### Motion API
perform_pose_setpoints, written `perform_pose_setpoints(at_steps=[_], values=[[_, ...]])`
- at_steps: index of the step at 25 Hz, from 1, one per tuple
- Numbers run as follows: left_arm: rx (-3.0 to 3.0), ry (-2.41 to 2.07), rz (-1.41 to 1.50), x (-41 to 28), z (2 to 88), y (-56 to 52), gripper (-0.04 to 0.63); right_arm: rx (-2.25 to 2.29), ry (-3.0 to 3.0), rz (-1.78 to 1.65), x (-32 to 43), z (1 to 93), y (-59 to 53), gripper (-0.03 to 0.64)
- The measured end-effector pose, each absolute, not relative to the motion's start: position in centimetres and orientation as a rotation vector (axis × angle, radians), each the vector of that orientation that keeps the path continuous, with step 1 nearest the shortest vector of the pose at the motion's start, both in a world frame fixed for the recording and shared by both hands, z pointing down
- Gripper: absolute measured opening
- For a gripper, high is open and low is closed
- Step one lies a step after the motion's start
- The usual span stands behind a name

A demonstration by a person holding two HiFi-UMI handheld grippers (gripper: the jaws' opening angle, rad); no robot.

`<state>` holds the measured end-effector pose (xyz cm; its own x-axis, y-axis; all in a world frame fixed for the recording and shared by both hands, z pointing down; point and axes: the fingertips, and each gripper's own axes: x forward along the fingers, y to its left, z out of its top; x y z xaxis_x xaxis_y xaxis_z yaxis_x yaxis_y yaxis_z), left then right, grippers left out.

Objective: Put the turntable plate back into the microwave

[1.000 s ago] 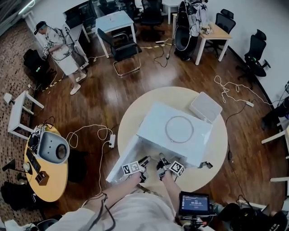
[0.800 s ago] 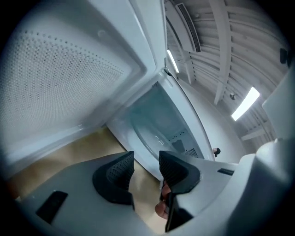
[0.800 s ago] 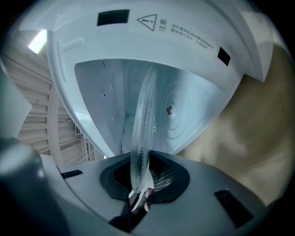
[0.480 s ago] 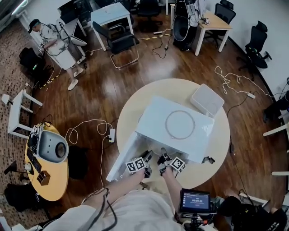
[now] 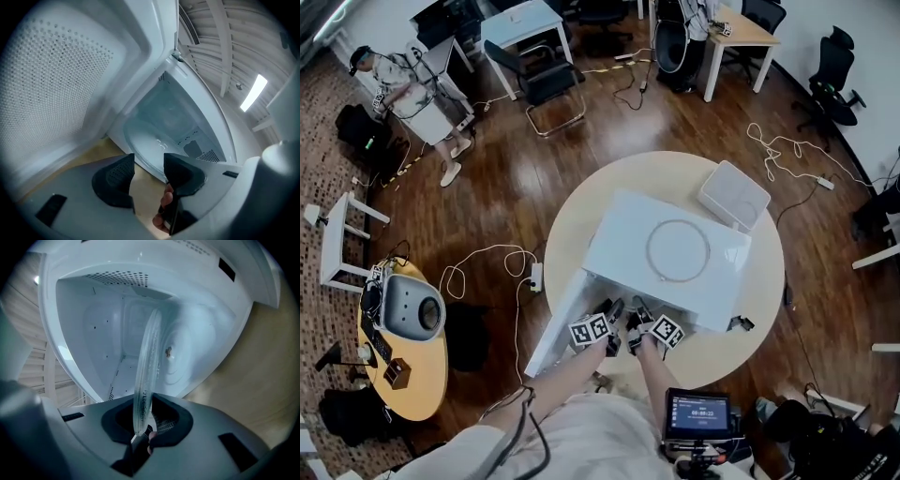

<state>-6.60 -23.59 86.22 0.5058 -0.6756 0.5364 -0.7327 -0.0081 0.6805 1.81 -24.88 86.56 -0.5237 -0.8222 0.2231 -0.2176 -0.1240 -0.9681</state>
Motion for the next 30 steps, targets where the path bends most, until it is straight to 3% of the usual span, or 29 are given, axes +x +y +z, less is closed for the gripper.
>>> perform_pose_setpoints(at_steps=[30], values=[[1.831,-1.084,0.289,-2.8,89.2,-29.7,0.179,-1.189,1.6,-1.61,4.2,89.7,-30.2,0.041]])
